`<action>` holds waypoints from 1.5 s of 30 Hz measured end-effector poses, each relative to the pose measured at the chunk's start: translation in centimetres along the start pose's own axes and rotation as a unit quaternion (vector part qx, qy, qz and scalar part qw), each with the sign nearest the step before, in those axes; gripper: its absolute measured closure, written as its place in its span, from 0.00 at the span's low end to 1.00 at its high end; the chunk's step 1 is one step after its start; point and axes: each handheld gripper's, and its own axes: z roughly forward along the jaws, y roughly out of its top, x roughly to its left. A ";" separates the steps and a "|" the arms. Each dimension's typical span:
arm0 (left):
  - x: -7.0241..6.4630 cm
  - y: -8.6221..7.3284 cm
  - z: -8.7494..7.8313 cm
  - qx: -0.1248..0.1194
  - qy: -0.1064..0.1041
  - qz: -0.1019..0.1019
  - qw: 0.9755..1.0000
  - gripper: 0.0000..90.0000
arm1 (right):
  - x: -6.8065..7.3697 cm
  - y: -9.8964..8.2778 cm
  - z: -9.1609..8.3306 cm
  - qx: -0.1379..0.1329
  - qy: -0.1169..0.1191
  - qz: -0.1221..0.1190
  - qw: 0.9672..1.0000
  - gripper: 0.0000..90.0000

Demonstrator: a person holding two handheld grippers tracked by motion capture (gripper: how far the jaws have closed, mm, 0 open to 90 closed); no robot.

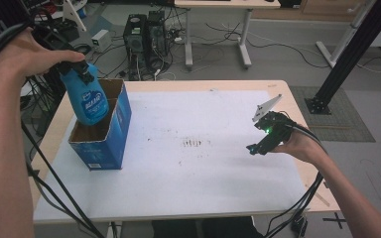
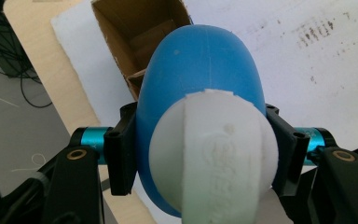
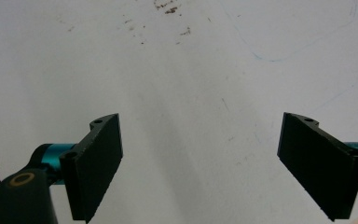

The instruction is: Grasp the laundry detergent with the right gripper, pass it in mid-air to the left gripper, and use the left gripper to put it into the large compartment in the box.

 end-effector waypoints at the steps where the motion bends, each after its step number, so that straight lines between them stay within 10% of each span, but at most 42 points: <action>1: 0.0 0.0 0.3 0.000 -0.001 -0.003 1.000 0.42 | 0.0 0.0 0.0 0.001 -0.001 0.002 1.000 0.15; 21: 0.4 -1.2 6.3 0.028 -0.017 -0.014 0.999 0.42 | 0.3 -0.7 0.9 0.011 0.001 0.004 1.000 0.15; 45: 0.7 -3.0 11.8 0.046 -0.034 0.028 0.998 0.42 | 1.0 -1.3 1.9 0.023 0.001 -0.001 1.000 0.15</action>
